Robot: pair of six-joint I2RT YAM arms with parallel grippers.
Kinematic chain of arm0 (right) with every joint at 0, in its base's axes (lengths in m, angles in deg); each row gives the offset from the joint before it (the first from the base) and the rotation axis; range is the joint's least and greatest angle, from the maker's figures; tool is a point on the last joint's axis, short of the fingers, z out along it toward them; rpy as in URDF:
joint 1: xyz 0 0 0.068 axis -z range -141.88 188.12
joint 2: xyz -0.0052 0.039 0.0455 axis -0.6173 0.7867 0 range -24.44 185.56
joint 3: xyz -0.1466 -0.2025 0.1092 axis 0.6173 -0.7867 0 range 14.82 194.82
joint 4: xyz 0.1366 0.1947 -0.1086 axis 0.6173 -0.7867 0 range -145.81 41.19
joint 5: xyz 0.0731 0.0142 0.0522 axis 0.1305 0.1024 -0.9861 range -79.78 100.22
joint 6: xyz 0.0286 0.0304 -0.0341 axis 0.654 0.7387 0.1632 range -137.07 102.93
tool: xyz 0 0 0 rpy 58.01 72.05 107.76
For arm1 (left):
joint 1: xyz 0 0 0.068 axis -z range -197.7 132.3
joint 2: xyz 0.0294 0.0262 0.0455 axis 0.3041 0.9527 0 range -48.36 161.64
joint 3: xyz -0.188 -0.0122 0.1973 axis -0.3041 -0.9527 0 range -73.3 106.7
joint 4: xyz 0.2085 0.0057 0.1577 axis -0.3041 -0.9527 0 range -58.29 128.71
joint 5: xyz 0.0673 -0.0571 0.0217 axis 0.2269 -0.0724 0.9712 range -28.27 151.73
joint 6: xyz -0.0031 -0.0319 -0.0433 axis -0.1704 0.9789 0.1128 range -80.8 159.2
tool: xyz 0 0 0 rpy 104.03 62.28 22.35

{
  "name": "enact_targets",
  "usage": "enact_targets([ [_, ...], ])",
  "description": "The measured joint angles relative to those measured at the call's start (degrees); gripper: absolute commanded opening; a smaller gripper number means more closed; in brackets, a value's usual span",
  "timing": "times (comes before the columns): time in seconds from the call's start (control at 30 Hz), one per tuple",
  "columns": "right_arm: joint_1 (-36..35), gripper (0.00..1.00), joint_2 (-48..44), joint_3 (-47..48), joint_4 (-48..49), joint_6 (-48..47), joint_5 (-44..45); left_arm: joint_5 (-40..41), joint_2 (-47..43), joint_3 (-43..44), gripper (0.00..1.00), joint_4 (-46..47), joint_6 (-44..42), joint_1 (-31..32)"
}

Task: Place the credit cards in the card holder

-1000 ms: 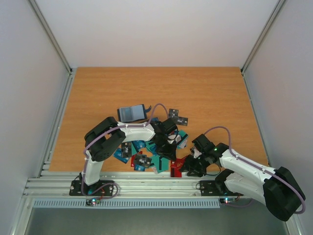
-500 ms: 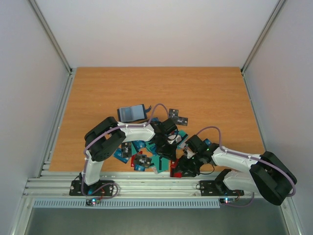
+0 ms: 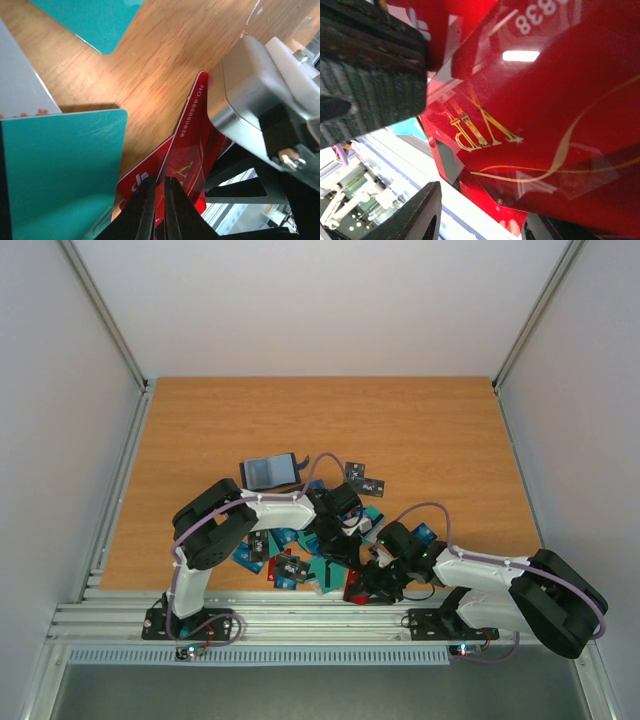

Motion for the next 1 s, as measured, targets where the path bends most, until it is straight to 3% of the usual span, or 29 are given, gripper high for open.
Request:
enact_targets([
  [0.4, -0.6, 0.17, -2.5, -2.1, 3.3, 1.3, 0.7, -0.6, -0.1, -0.7, 0.09, 1.0, -0.1, -0.2],
  [0.73, -0.5, 0.06, -4.9, -1.4, -0.3, 3.7, 1.5, -0.1, -0.5, -0.6, 0.09, 0.7, 0.0, -0.2],
  [1.0, -0.5, 0.01, -5.1, 4.4, -8.9, 3.2, 2.8, 3.6, -1.3, 2.0, 0.1, -5.3, 0.0, 0.1],
])
